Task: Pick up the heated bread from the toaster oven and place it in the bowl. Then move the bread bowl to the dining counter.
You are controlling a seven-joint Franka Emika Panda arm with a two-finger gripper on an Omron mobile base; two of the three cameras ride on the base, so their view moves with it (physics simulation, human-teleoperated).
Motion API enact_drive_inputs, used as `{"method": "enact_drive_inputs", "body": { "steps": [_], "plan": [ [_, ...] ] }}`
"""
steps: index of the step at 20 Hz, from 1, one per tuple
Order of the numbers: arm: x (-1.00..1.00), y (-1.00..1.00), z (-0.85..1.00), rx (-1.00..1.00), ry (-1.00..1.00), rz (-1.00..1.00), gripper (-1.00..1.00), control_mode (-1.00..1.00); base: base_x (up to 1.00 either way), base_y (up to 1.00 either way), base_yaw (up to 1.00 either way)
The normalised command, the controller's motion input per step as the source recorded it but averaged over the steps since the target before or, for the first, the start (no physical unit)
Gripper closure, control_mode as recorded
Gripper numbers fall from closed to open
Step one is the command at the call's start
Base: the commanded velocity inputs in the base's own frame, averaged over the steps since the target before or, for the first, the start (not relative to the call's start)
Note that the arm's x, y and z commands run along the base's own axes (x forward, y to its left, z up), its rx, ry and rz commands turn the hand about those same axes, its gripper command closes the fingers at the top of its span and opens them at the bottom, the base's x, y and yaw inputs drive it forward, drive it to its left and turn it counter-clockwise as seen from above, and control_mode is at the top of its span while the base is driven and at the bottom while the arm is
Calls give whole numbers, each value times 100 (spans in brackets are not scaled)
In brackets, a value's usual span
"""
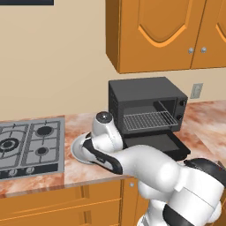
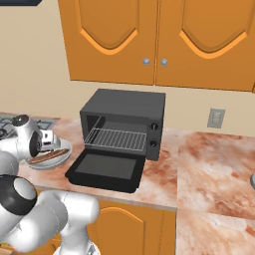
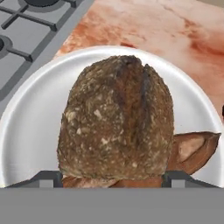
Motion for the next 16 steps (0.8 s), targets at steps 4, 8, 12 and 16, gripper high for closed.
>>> {"method": "enact_drive_inputs", "body": {
  "steps": [4, 8, 12, 16],
  "plan": [
    [1, 17, 15, 0, 0, -3, -100, -100, 0, 0, 0],
    [0, 22, 19, 0, 0, -6, -100, -100, 0, 0, 0],
    [-28, 9, 25, 5, 0, -14, -100, -100, 0, 0, 0],
    [-67, 0, 12, 12, 2, -27, -100, -100, 0, 0, 0]
  ]
}}
